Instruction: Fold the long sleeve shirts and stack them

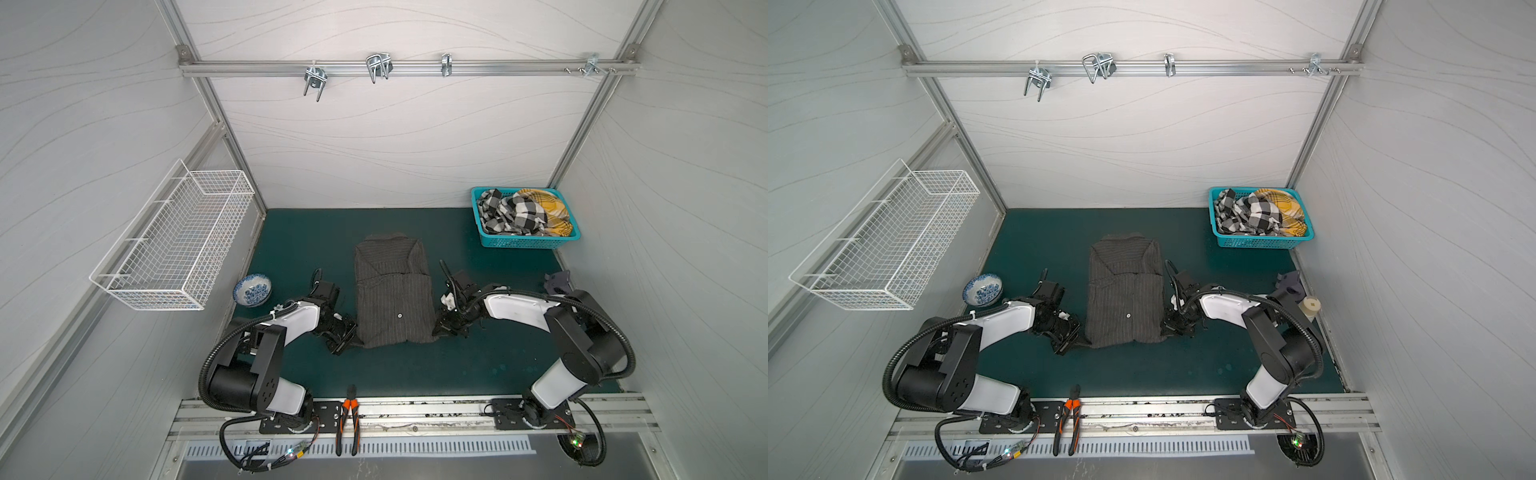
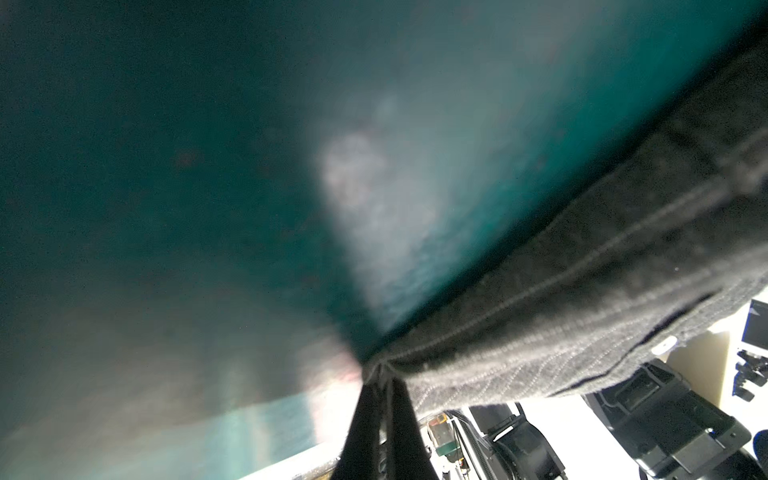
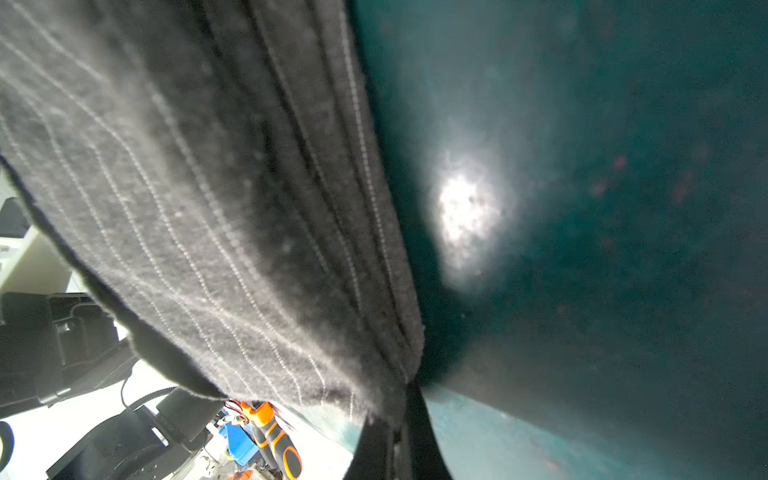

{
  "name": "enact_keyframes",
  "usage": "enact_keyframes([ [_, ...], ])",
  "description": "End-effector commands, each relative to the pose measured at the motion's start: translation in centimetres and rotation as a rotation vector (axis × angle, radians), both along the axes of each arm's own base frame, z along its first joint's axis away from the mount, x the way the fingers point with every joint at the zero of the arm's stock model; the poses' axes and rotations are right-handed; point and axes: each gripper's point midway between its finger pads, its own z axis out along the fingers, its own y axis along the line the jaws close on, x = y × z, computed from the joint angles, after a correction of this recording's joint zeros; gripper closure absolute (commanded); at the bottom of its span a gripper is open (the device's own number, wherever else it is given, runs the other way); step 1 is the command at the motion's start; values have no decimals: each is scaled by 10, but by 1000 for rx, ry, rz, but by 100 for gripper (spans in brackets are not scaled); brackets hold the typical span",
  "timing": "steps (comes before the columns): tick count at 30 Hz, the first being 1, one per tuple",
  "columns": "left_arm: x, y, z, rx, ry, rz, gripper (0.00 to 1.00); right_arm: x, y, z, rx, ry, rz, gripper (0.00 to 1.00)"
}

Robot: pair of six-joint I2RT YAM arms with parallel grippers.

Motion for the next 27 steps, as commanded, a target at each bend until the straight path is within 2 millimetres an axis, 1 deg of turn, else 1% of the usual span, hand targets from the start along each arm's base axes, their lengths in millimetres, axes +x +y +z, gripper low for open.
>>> enact_keyframes([
  [1, -4, 15, -16, 130, -55, -40, 100, -6, -8, 13, -13, 0, -16, 100],
  [3, -11, 13, -6, 120, -66, -59, 100, -10, -11, 20, -12, -6, -19, 100],
  [5, -21, 11, 3, 114, -72, -81, 100, -19, -18, 25, -21, 0, -21, 100],
  [9, -44, 11, 16, 114, -75, -120, 100, -41, -36, 28, -52, 24, -36, 100],
  [10, -48, 8, 20, 107, -86, -130, 100, -48, -41, 29, -58, 31, -41, 100],
  [13, -65, -4, 25, 111, -83, -194, 100, -66, -47, 30, -59, 46, -44, 100],
  [16, -82, -10, 26, 128, -77, -228, 100, -83, -52, 31, -87, 49, -33, 100],
  [19, -92, -6, 27, 137, -91, -210, 100, -92, -58, 33, -107, 38, -40, 100],
  [22, -99, 0, 30, 138, -105, -184, 100, -95, -64, 36, -116, 29, -52, 100],
  [27, -104, 2, 31, 112, -116, -150, 100, -99, -63, 40, -119, 22, -34, 100],
])
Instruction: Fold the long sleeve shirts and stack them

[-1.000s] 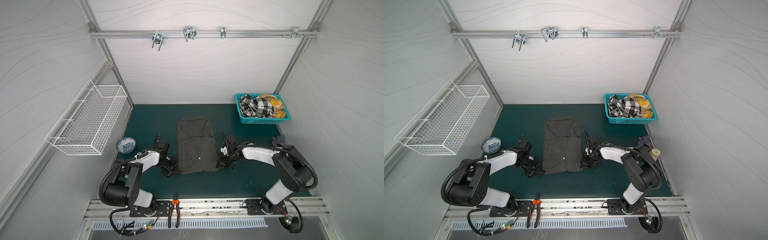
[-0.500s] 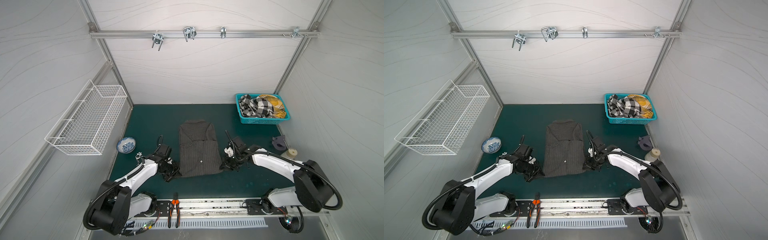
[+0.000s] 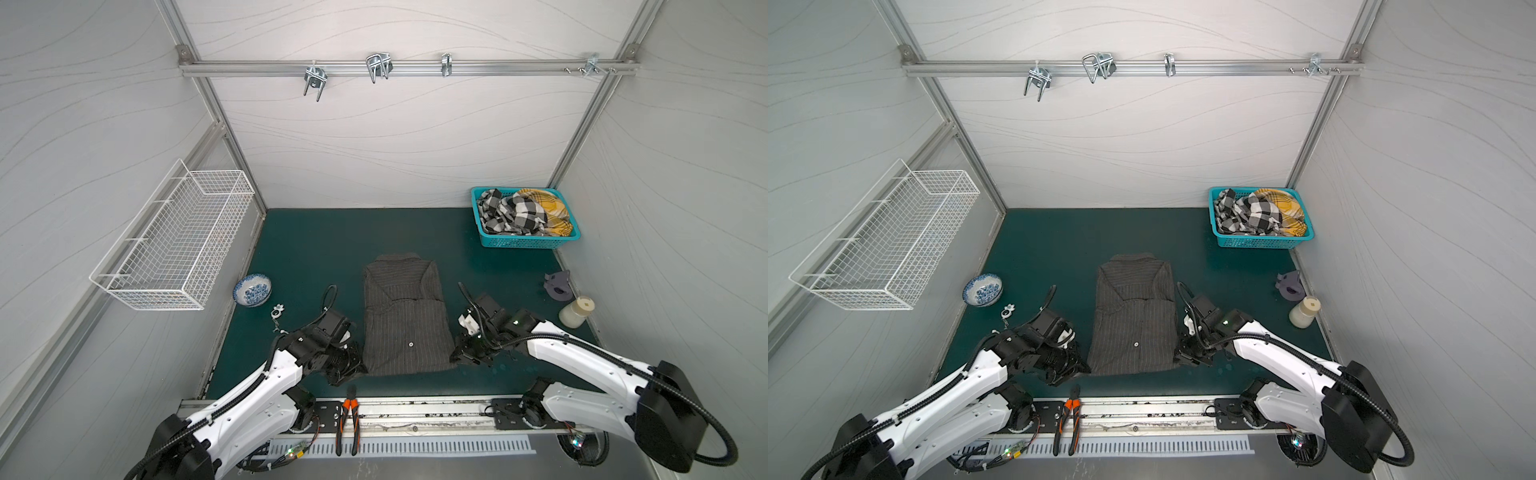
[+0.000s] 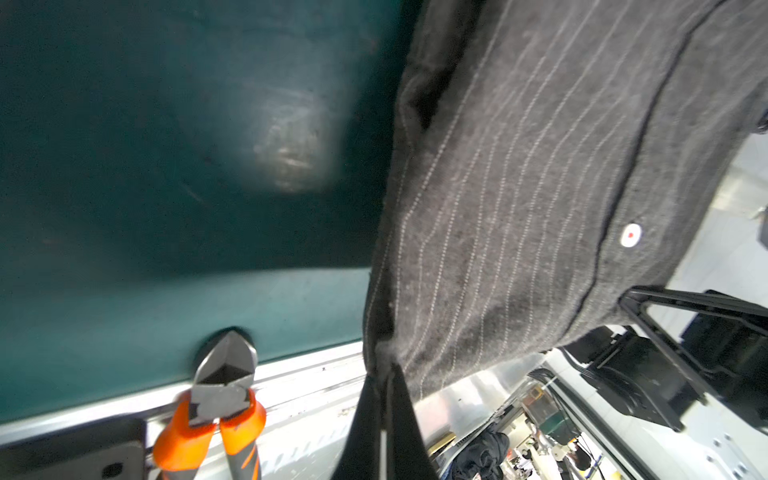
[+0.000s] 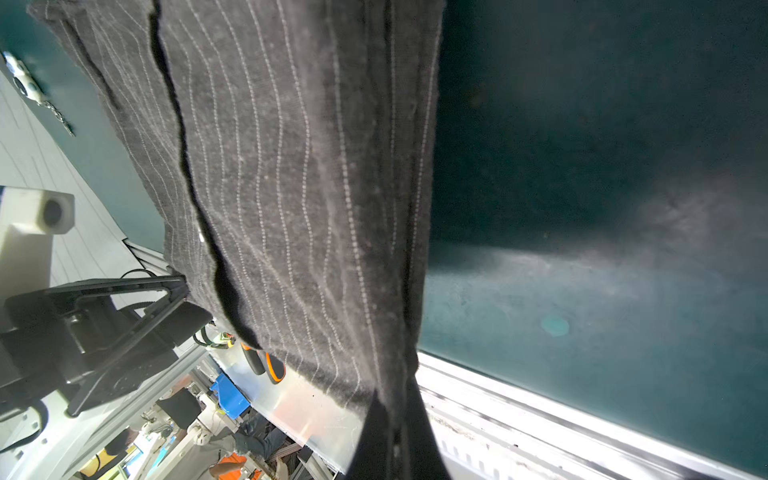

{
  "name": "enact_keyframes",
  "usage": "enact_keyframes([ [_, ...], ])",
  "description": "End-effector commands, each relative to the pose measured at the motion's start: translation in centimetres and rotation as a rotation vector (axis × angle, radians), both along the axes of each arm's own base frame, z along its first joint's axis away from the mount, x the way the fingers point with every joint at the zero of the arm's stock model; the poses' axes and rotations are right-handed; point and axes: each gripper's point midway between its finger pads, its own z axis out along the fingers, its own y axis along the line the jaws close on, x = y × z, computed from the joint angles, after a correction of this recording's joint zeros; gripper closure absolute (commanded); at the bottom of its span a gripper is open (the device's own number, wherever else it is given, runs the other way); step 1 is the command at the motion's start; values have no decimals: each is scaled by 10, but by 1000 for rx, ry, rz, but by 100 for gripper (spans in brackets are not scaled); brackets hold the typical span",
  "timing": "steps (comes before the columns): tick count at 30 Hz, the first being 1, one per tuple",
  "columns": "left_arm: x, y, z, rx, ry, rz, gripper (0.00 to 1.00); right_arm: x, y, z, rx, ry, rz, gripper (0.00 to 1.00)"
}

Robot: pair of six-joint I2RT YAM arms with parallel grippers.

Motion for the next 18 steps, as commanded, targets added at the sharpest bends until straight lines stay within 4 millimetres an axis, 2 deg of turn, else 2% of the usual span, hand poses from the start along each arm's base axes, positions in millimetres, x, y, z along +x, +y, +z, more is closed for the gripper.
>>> enact_keyframes([
  [1, -18, 20, -16, 86, 76, 64, 100, -9, -20, -8, -109, 29, -33, 100],
  [18, -12, 14, -6, 45, 38, 62, 100, -3, -18, -8, -112, 2, -16, 100],
])
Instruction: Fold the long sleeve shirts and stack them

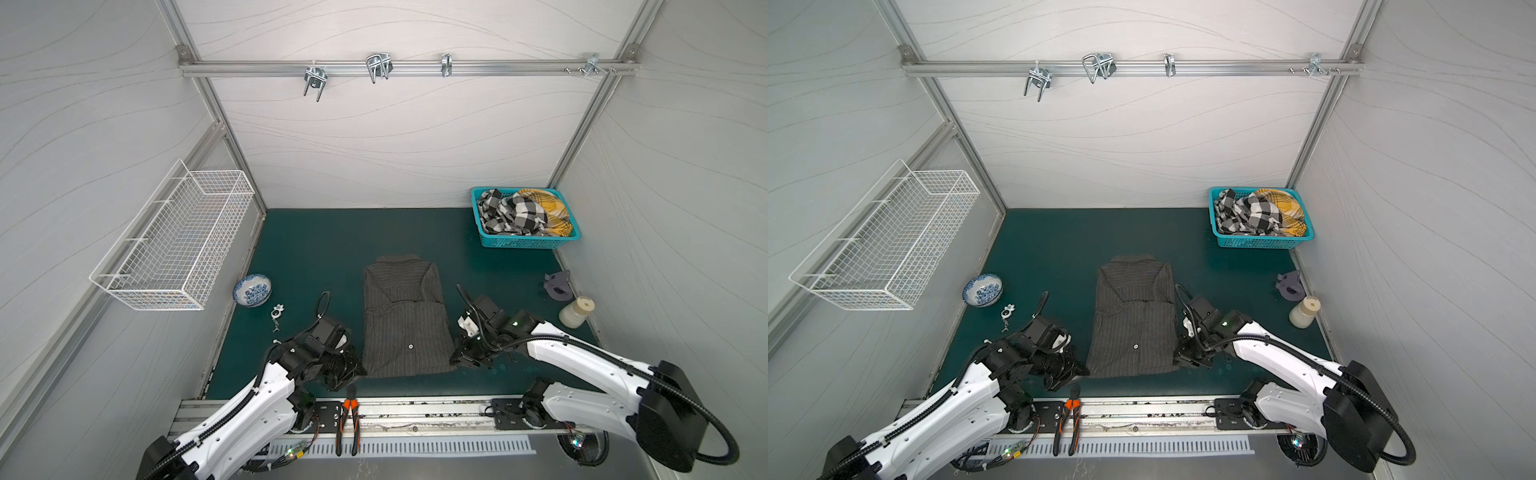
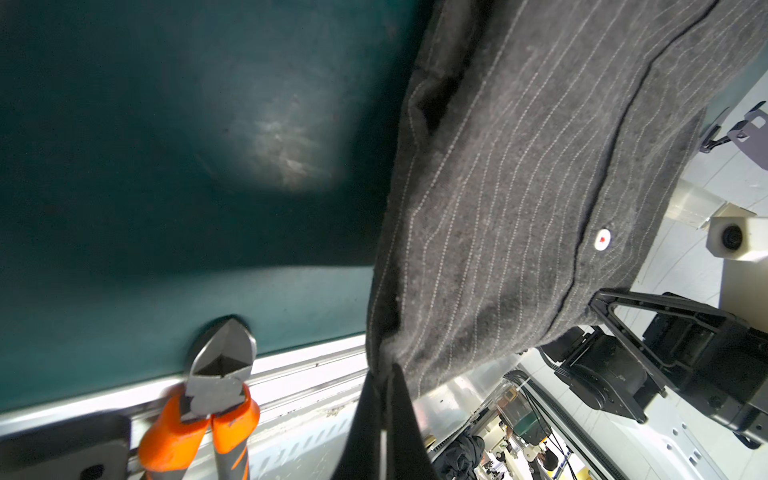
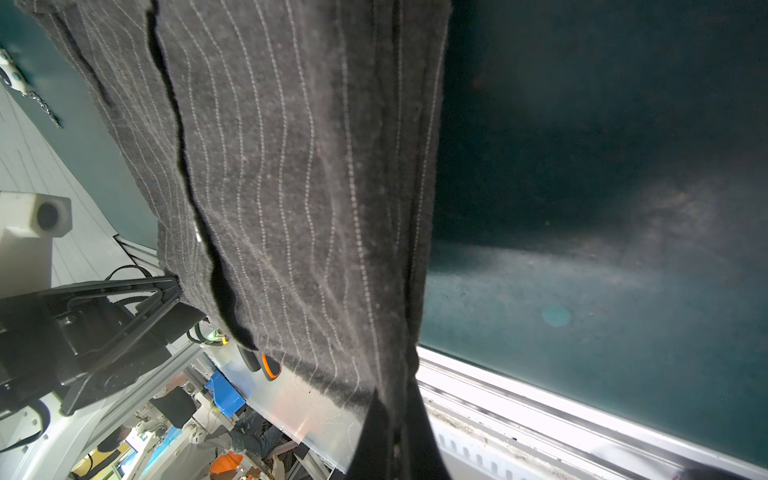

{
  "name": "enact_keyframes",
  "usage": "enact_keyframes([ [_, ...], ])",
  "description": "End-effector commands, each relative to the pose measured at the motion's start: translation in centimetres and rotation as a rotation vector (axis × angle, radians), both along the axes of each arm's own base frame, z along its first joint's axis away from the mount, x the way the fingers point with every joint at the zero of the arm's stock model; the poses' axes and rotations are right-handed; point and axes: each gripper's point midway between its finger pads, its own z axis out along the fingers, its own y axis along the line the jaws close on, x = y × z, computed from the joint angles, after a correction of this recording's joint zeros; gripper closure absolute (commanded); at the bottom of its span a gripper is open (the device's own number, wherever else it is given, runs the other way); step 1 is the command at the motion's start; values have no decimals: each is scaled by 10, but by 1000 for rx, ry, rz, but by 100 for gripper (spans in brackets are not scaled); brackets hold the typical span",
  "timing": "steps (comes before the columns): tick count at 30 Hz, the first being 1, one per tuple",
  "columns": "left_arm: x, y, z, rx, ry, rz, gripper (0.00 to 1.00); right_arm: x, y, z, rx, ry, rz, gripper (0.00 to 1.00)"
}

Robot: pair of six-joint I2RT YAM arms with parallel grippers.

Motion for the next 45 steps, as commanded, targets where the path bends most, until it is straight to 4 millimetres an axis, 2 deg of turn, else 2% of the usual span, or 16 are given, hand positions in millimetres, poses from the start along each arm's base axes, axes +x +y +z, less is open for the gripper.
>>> enact_keyframes([
  [1, -6, 12, -4, 81, 34, 4, 100, 0, -18, -9, -106, -3, -22, 100],
  [13, -9, 12, -9, 75, 53, 2, 100, 5, -12, -8, -105, -8, -5, 100],
  [20, -10, 14, -6, 93, 56, -3, 100, 2, -17, -7, -106, -7, -11, 100],
  [23, -11, 15, -6, 94, 61, -8, 100, 0, -26, -7, -141, -21, -19, 100],
  [30, -22, 16, -1, 97, 98, -48, 100, -16, -44, -8, -208, 13, -37, 100],
  [38, -37, 26, 19, 117, 98, -76, 100, -32, -45, 4, -224, 32, -23, 100],
  [42, -47, 35, 22, 143, 106, -84, 100, -34, -45, 12, -223, 30, -22, 100],
  [45, -52, 41, 21, 177, 121, -101, 100, -37, -49, 11, -247, 43, -27, 100],
])
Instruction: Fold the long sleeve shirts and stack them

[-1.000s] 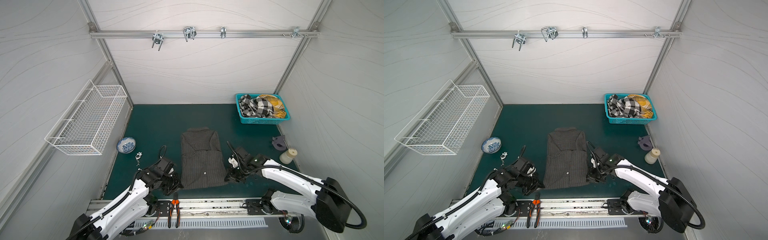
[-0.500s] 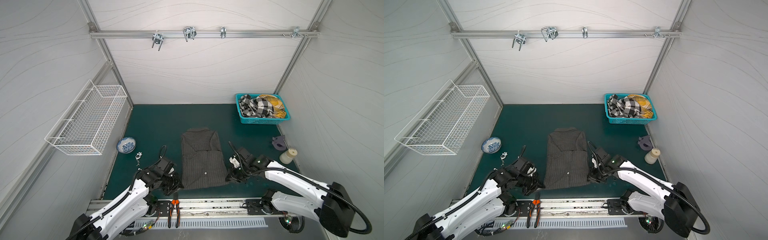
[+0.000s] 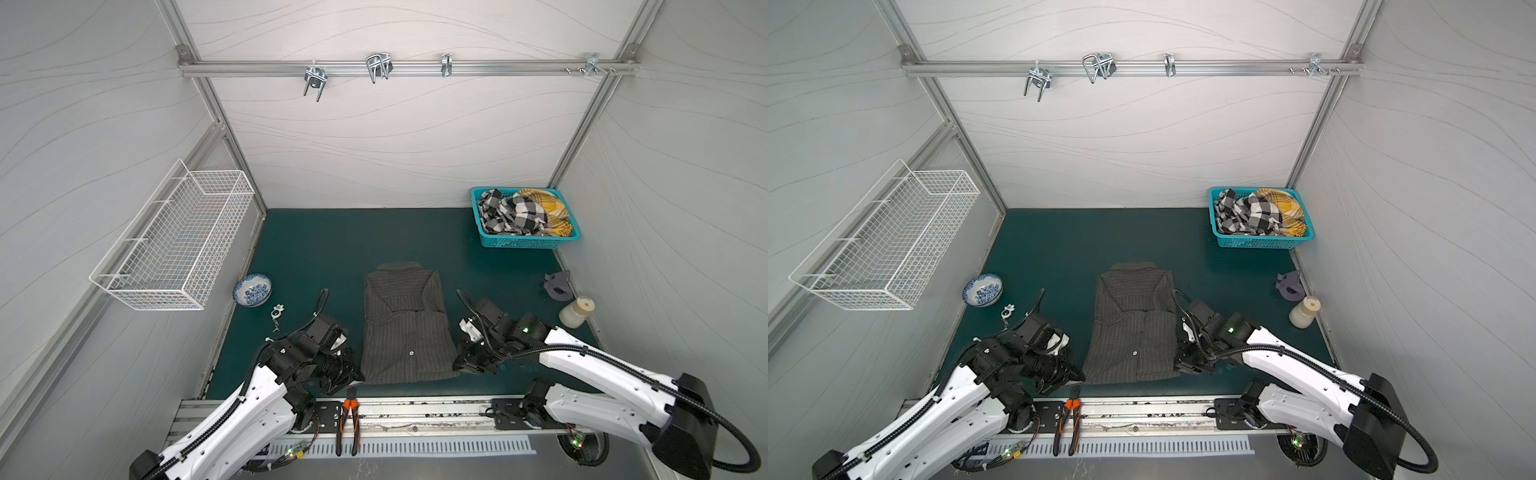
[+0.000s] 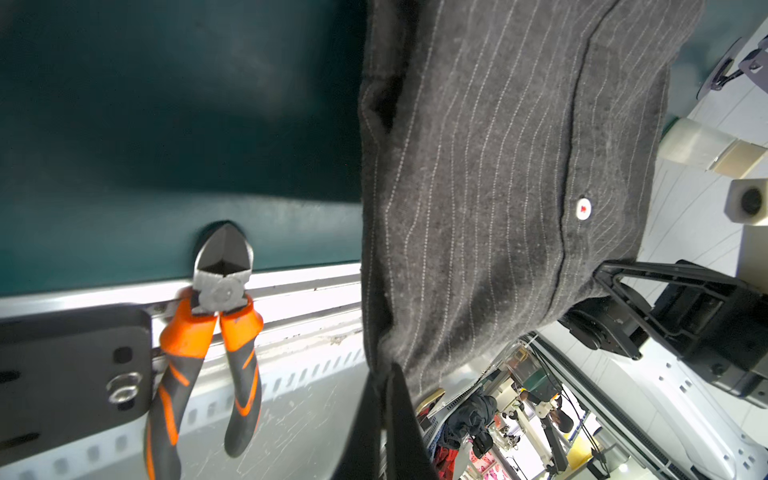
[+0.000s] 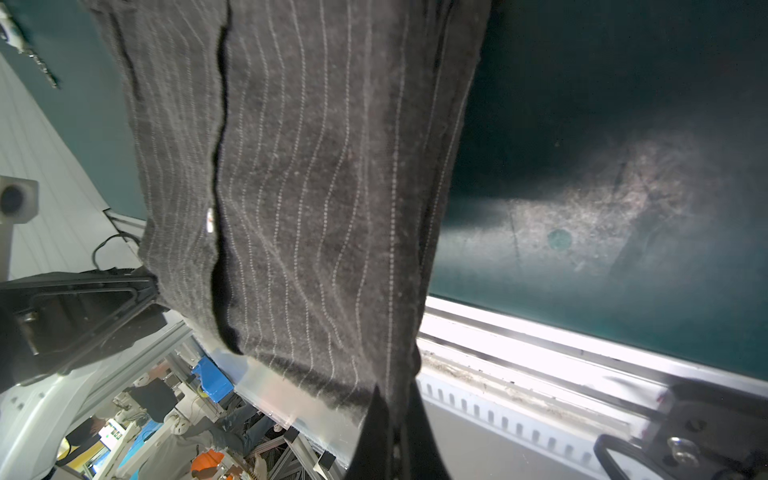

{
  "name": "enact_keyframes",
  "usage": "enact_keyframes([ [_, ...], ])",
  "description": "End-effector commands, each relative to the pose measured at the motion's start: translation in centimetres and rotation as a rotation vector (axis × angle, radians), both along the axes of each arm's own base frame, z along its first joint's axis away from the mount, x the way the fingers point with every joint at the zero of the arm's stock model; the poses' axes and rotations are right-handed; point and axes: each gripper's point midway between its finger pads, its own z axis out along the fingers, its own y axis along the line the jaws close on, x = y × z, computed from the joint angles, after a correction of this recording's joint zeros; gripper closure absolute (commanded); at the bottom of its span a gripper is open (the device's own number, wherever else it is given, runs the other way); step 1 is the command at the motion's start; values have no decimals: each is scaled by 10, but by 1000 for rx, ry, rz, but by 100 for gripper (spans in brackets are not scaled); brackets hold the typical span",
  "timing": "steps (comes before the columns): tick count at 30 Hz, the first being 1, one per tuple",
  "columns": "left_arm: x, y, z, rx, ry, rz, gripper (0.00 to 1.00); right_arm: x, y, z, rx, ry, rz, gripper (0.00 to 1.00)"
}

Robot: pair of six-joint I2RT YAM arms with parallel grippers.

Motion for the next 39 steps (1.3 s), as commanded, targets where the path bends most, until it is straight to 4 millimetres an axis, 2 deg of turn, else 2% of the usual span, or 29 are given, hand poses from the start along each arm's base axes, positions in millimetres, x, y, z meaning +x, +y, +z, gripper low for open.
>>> enact_keyframes([
  [1, -28, 39, -13, 204, 99, -3, 100, -14, -44, -19, -215, 58, -60, 100],
  [6, -26, 44, -8, 231, 67, -6, 100, -19, -45, -25, -218, 66, -60, 100],
  [12, -21, 41, -8, 219, 56, 9, 100, -12, -38, -15, -194, 38, -61, 100],
  [19, -21, 41, -13, 226, 67, 14, 100, -10, -31, -18, -191, 54, -48, 100],
  [23, -31, 52, -10, 265, 75, 10, 100, -20, -32, -23, -191, 76, -53, 100],
  [27, -51, 62, -17, 270, 115, 9, 100, -38, -35, -38, -208, 101, -48, 100],
  [31, -54, 59, -14, 222, 102, 42, 100, -39, -34, -33, -204, 83, -52, 100],
  [34, -38, 52, 3, 197, 38, 54, 100, -27, -34, -20, -211, 23, -55, 100],
  [37, -4, 47, 38, 206, -112, 90, 100, -10, -25, 0, -168, -8, -62, 100],
  [39, 24, 47, 63, 252, -210, 102, 100, 9, -18, 16, -122, -29, -74, 100],
])
